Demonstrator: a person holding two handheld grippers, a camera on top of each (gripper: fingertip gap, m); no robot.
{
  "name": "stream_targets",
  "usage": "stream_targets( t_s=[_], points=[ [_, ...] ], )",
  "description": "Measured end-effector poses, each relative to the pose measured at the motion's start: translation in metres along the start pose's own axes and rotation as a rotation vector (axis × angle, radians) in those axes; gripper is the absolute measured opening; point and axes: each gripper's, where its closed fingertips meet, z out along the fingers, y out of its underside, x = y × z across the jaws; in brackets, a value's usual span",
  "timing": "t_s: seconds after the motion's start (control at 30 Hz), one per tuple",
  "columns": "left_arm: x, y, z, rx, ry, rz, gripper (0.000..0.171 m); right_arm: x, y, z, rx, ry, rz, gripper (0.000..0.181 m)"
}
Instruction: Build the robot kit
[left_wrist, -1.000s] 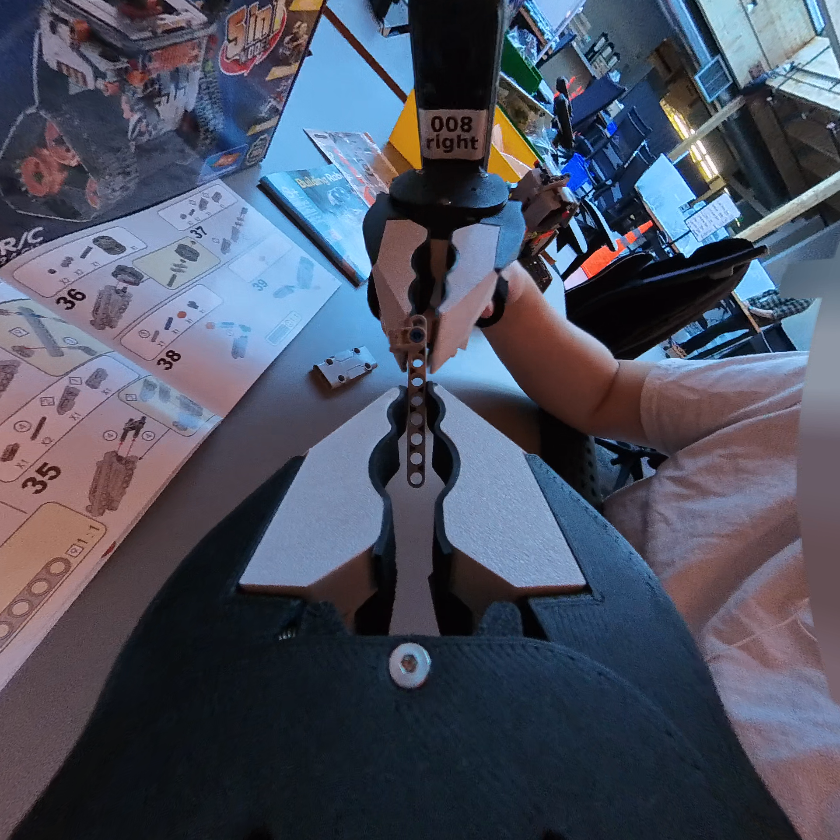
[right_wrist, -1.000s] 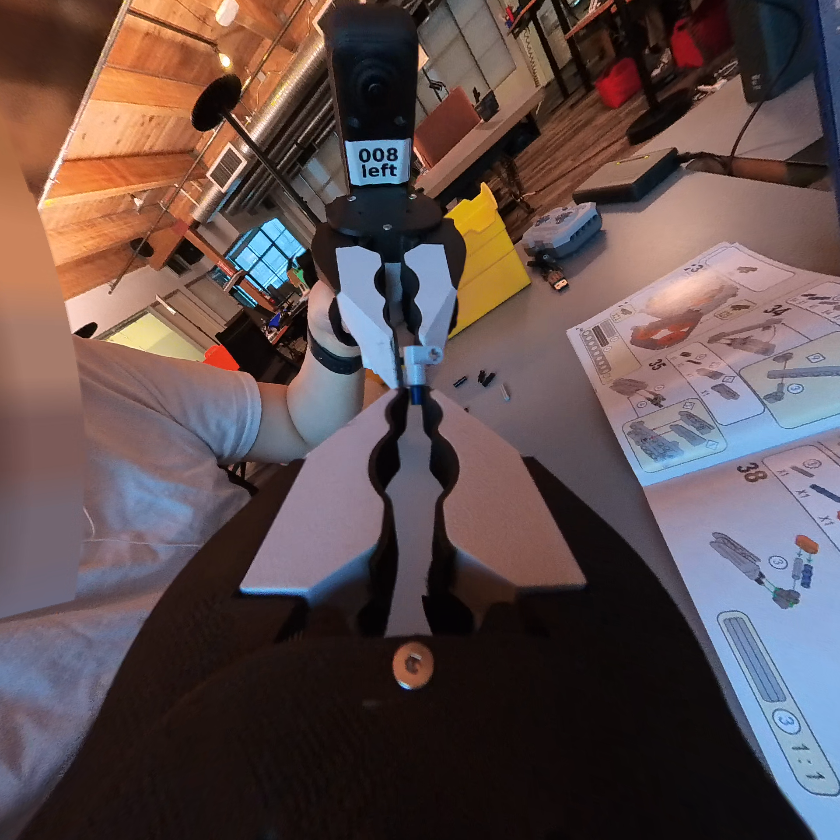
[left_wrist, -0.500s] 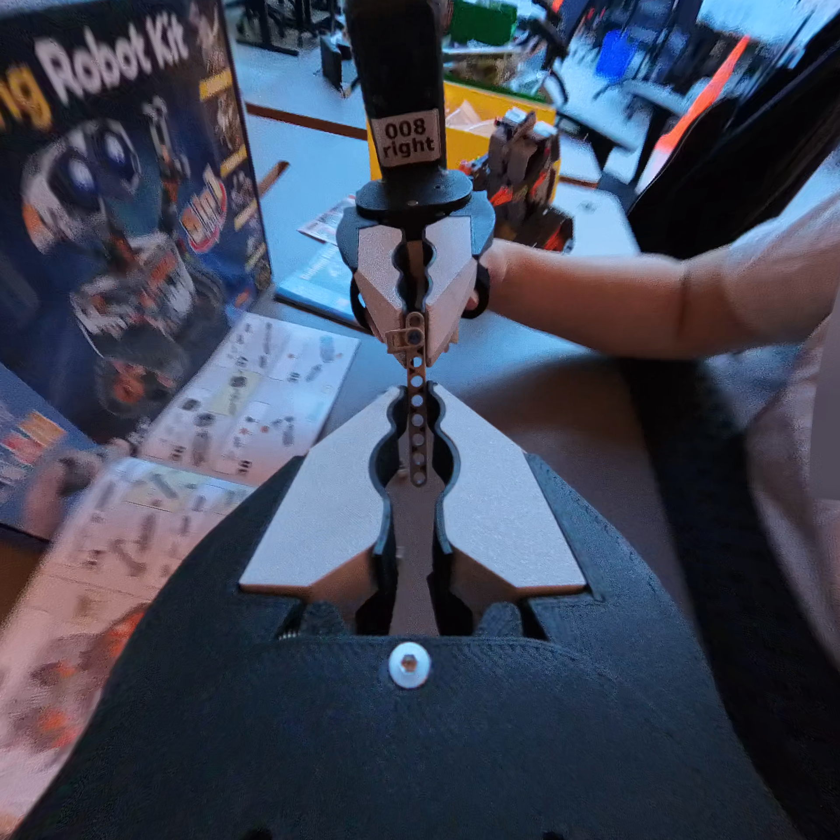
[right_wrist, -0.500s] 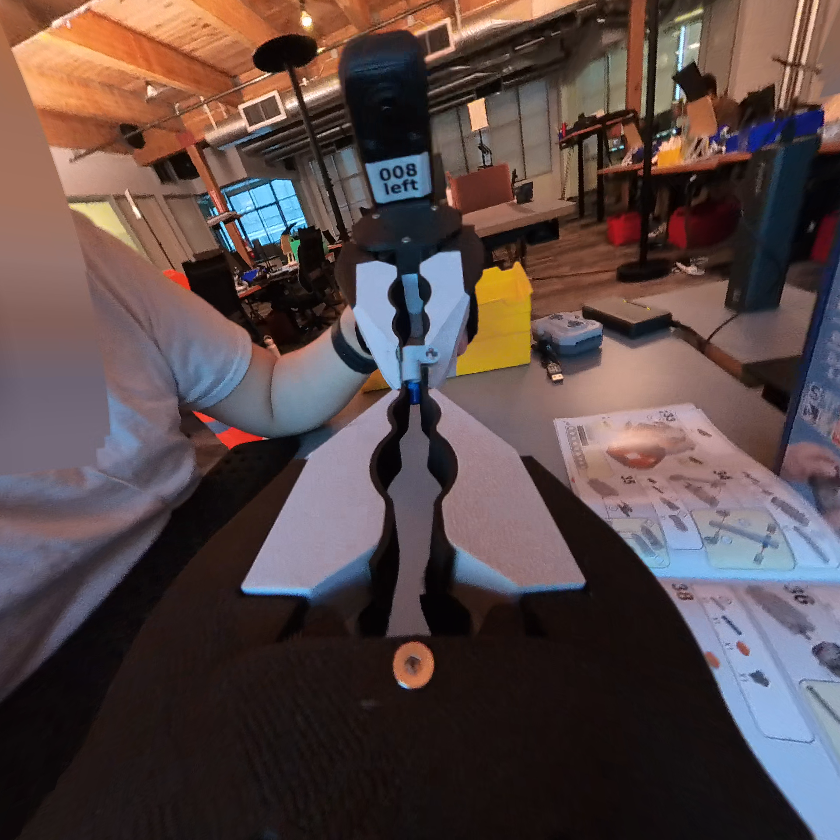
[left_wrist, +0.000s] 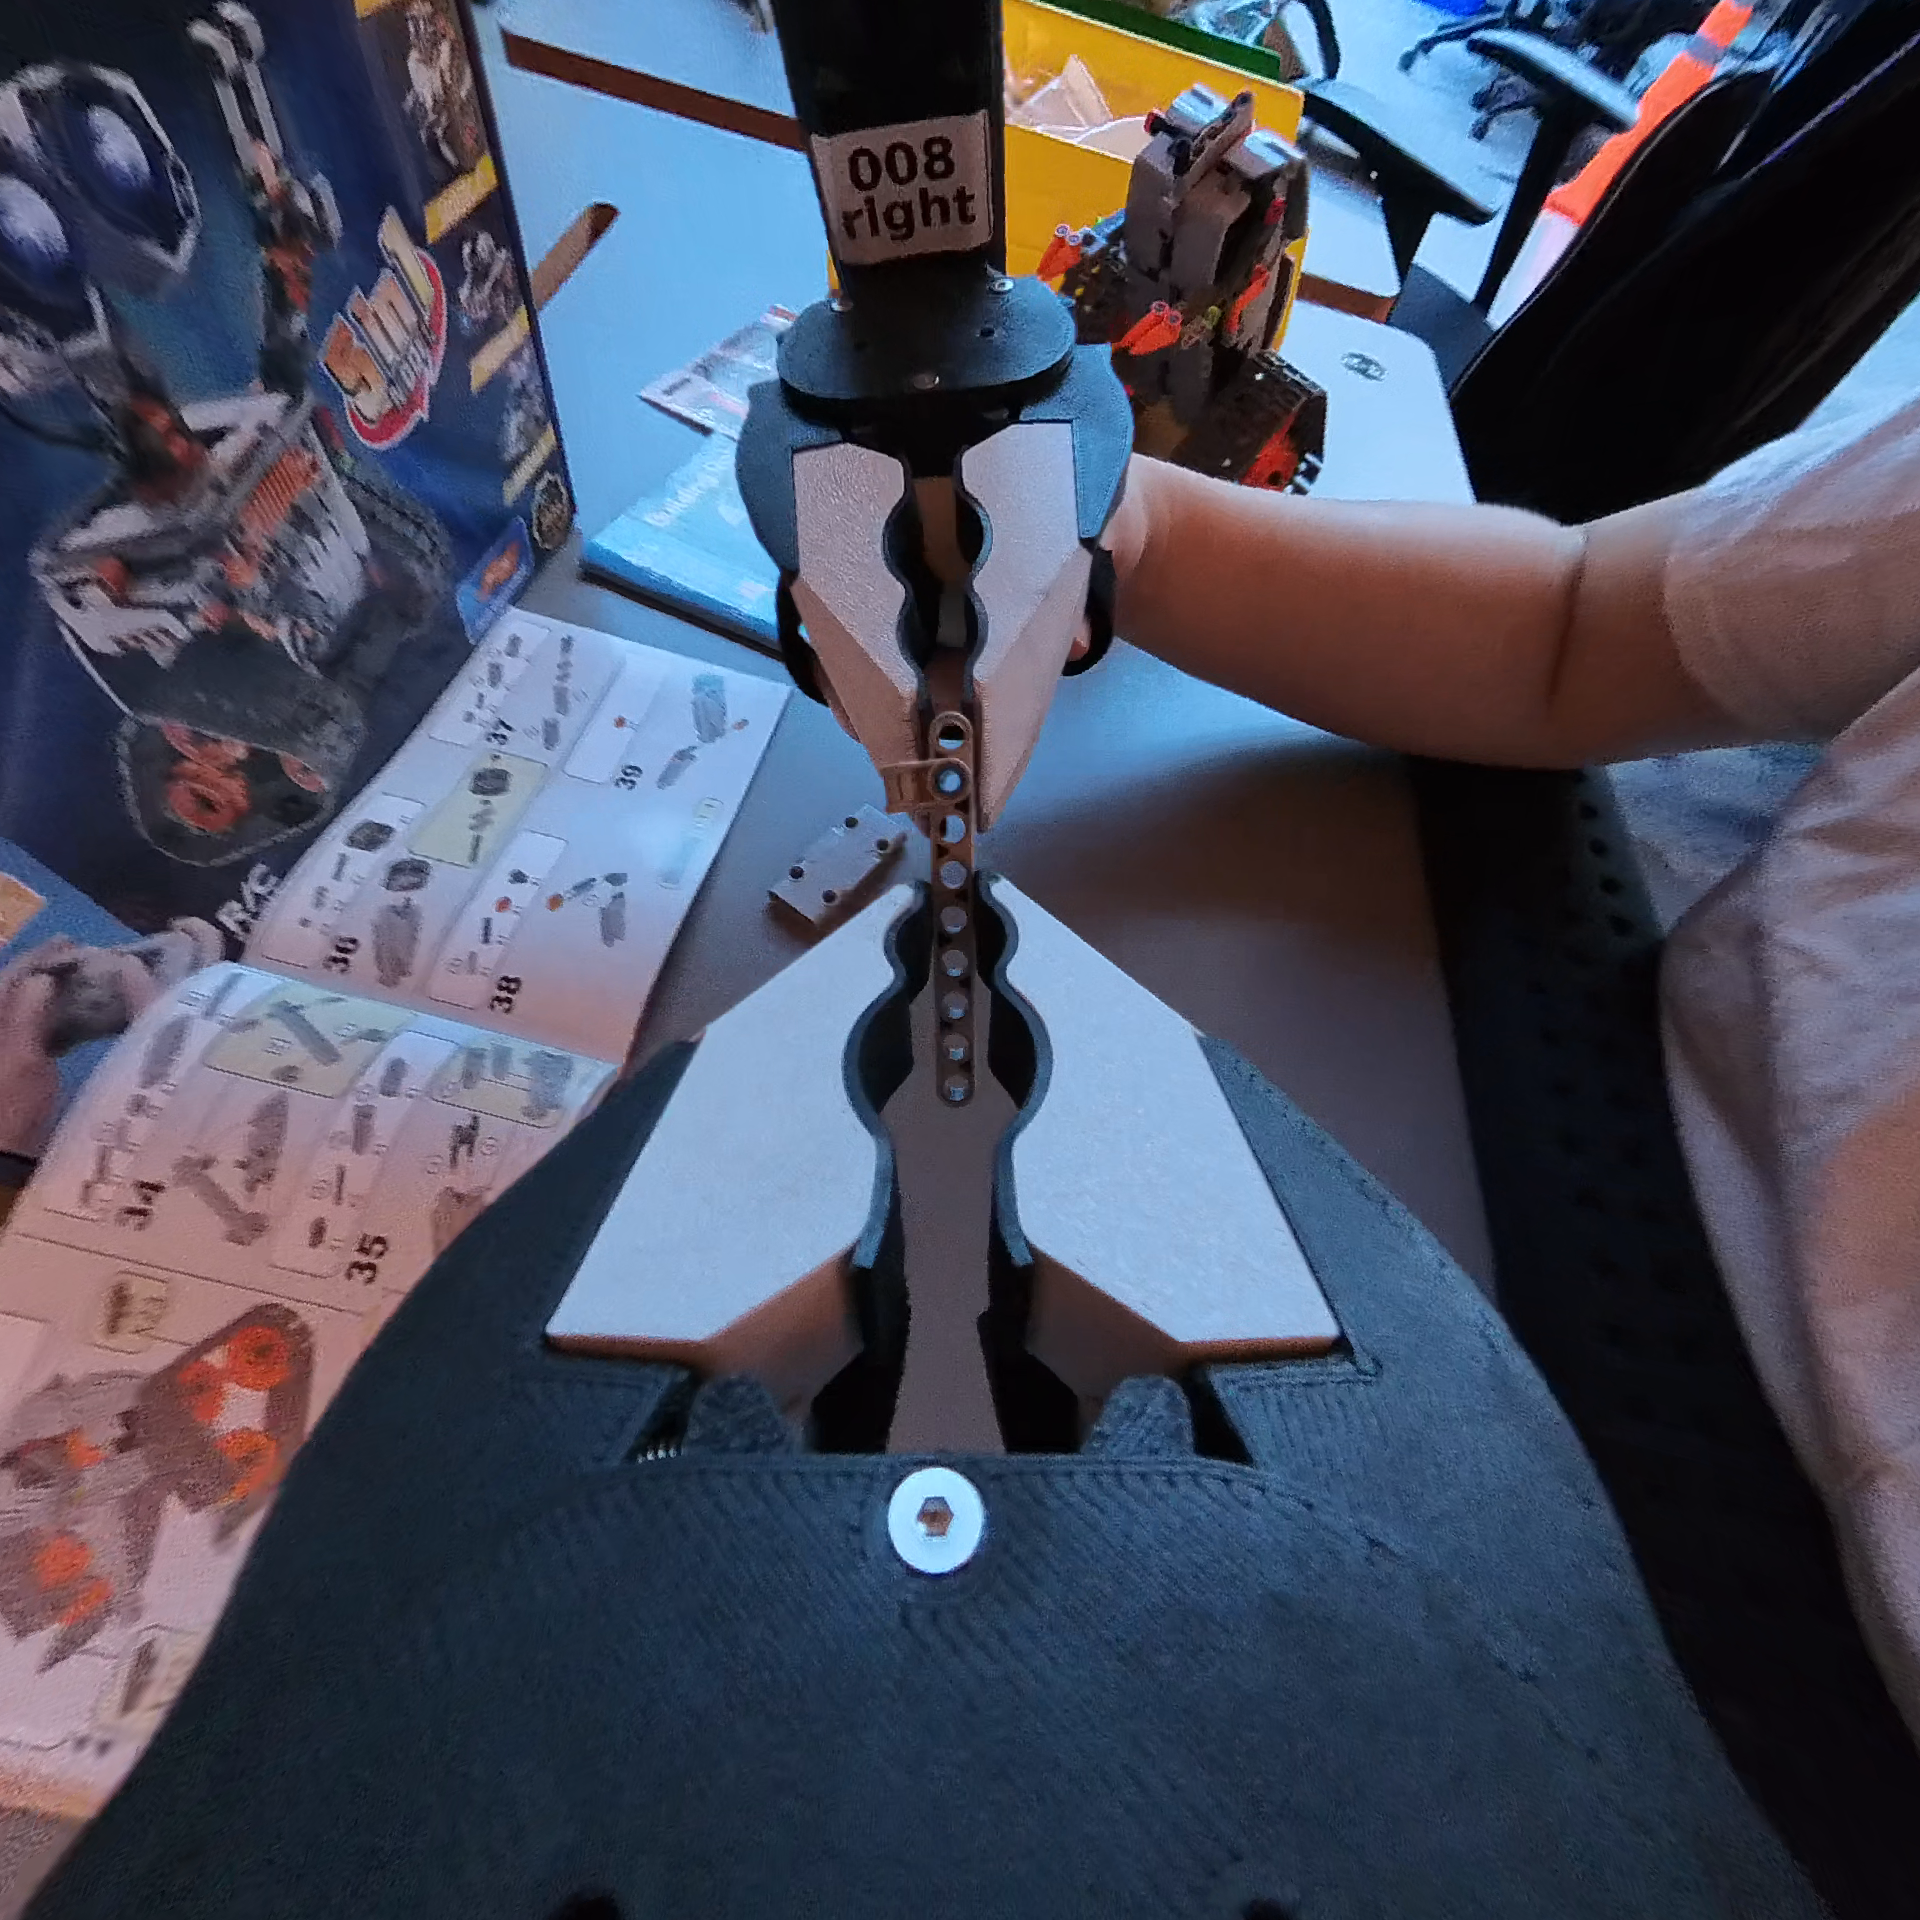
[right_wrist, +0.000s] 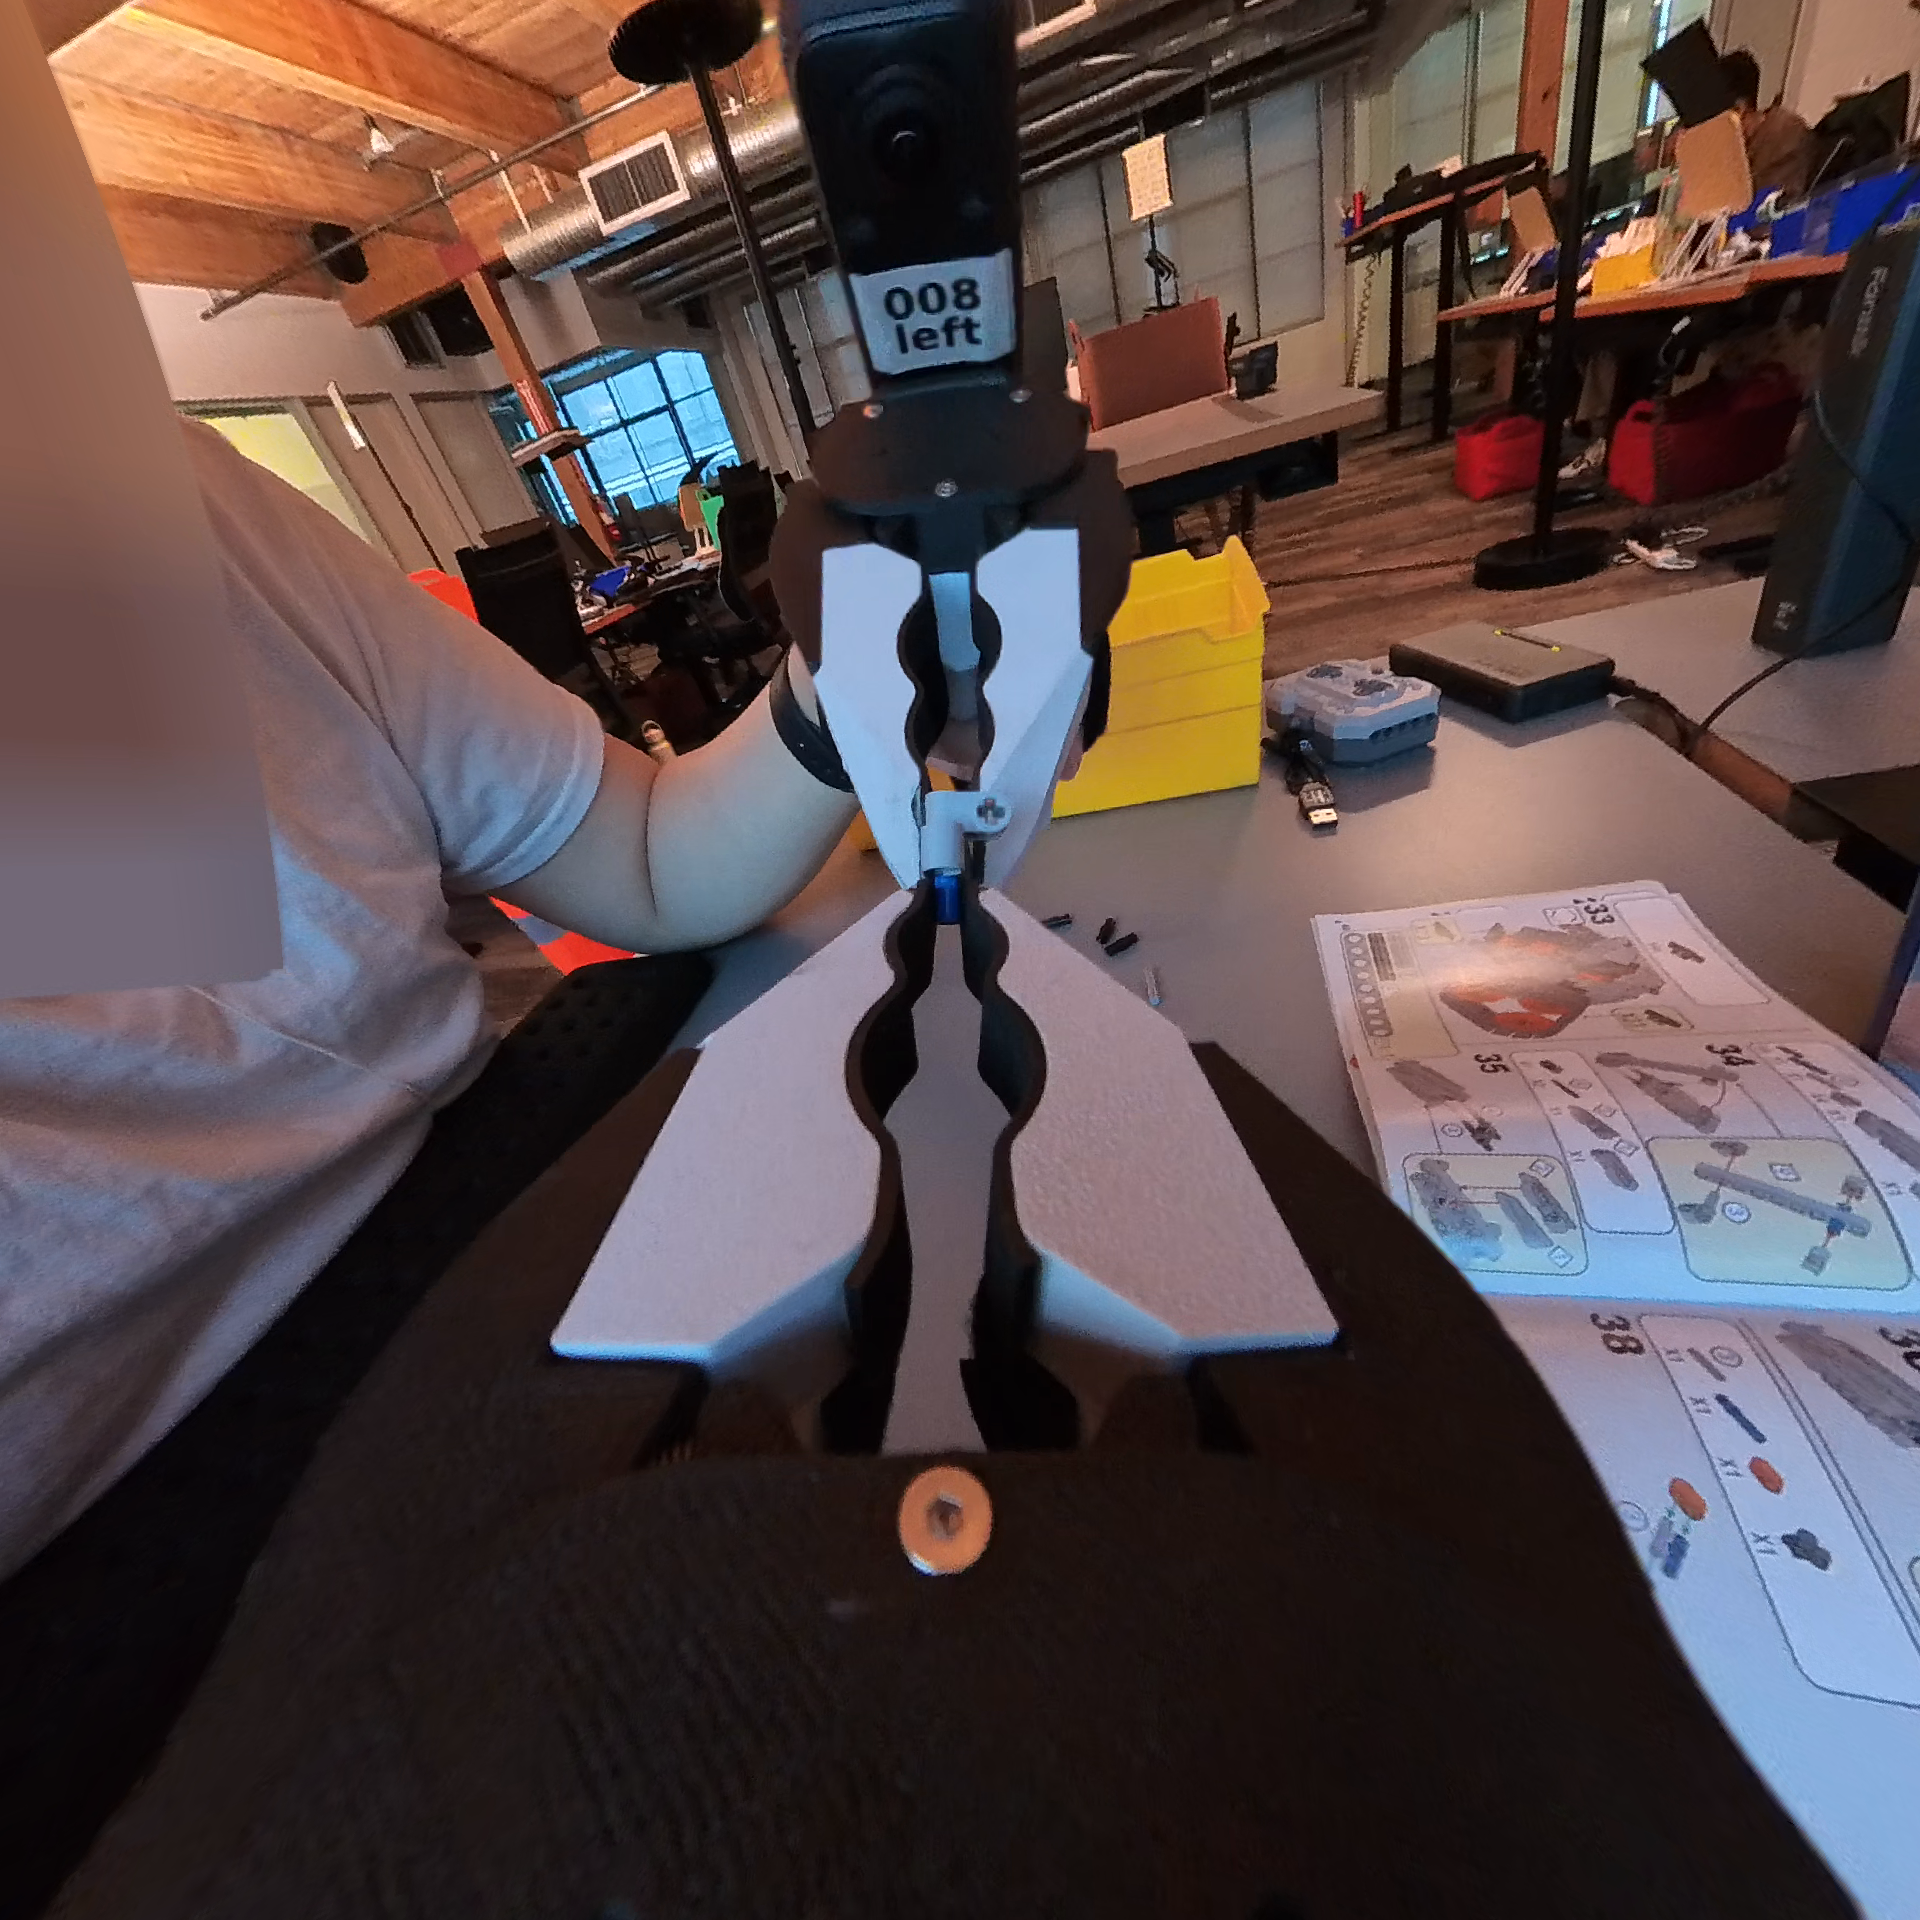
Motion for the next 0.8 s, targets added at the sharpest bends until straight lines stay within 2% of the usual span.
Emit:
stream_targets(
  t_s=[0.13,0.33,0.43,0.67,0.8],
  points=[
    [0.000,0.000,0.000,0.018,0.028,-0.015,0.005,-0.001,0.000,0.000,0.005,-0.015,0.030,0.004],
    [-0.001,0.009,0.003,-0.035,0.012,0.020,0.006,0.001,0.006,0.003,-0.061,0.031,-0.038,0.003],
    [-0.005,0.011,0.004,-0.049,-0.019,0.043,0.012,0.001,0.005,0.004,-0.081,0.057,-0.059,0.003],
    [-0.006,0.016,0.009,-0.073,-0.034,0.083,0.006,0.004,0.012,0.005,-0.167,0.108,-0.073,0.003],
    [-0.002,0.015,0.007,-0.052,-0.017,0.172,0.006,-0.001,0.009,0.006,-0.187,0.122,-0.199,0.003]
  ],
)
